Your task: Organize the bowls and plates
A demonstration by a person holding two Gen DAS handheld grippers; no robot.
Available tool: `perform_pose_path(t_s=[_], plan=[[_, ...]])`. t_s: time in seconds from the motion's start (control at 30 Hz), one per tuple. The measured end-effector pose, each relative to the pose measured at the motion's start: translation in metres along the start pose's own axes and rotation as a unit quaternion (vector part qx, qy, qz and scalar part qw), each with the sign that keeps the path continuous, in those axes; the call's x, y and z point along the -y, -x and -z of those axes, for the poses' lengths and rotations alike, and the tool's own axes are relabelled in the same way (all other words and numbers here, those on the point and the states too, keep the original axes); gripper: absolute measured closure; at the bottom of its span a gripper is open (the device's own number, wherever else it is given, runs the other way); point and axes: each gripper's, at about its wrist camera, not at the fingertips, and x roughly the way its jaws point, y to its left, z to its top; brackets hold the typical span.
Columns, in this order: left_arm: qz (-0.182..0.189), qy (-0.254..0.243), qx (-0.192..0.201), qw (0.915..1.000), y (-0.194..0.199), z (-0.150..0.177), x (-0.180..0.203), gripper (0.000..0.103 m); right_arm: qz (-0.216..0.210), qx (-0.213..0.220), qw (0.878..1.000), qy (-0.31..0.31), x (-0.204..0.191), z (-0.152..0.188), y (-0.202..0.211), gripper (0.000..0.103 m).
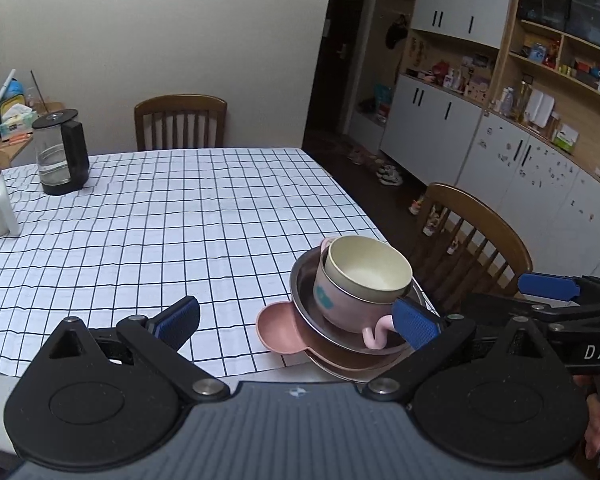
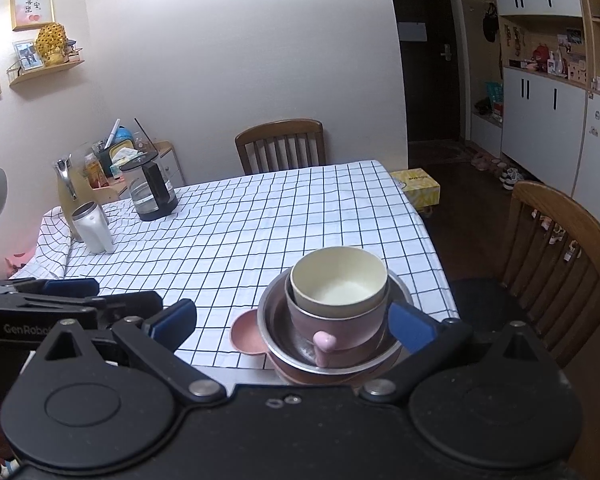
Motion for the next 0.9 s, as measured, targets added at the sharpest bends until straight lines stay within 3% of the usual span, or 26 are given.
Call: perform_pose_path(t_s=[0.53, 0.9], plan=[[-0.042, 0.013, -0.005, 0.9990, 0.000, 0.006, 0.018, 0.000, -0.022, -0.008, 1.000, -0.002, 0.012, 0.003, -0.001, 0.000], [-0.045, 0.016, -0.016, 0.9987, 0.003, 0.015, 0.028, 0.000, -0.024, -0.016, 1.000, -0.006, 0.018, 0.011, 0.003, 0.000]])
